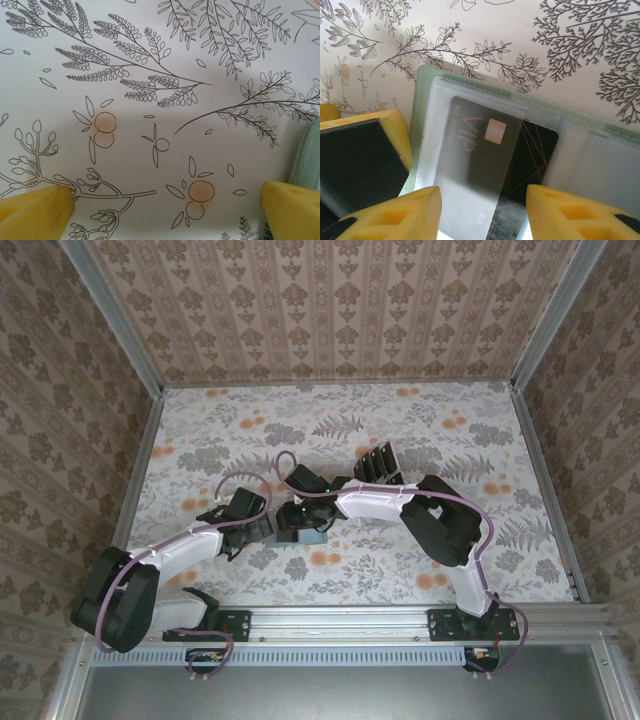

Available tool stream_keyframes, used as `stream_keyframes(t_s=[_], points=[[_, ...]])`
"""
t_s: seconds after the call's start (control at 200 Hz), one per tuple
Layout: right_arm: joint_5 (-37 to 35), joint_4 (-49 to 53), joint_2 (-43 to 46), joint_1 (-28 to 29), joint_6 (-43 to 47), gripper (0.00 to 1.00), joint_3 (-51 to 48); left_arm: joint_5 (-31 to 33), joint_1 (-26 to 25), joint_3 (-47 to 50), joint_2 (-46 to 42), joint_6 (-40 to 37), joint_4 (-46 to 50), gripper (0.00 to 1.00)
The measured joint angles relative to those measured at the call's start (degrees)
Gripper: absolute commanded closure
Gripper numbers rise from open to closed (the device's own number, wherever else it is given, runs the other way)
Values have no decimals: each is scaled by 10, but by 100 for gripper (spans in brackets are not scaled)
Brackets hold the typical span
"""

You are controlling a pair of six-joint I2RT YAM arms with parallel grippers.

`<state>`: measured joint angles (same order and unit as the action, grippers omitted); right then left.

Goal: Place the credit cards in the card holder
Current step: Insert the credit card into the card slot.

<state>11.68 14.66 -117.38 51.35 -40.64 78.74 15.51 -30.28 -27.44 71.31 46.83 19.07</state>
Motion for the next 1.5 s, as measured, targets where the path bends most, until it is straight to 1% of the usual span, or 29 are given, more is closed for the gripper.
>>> stream_keyframes(t_s=[0.425, 0.59, 0.915, 1.06, 1.495], points=[[32, -24, -12, -3, -16, 51, 9, 2, 0, 3, -2, 2, -4, 1], [31, -29, -8, -3, -16, 50, 5, 0, 0, 6, -15, 10, -3, 1], [24, -43, 36, -4, -18, 50, -43, 2, 0, 15, -64, 25, 25, 0], [24, -47, 36, -3, -25, 50, -57, 2, 0, 16, -66, 26, 28, 0], [25, -57, 33, 9, -31, 50, -58, 6, 0, 28, -57, 27, 25, 0]])
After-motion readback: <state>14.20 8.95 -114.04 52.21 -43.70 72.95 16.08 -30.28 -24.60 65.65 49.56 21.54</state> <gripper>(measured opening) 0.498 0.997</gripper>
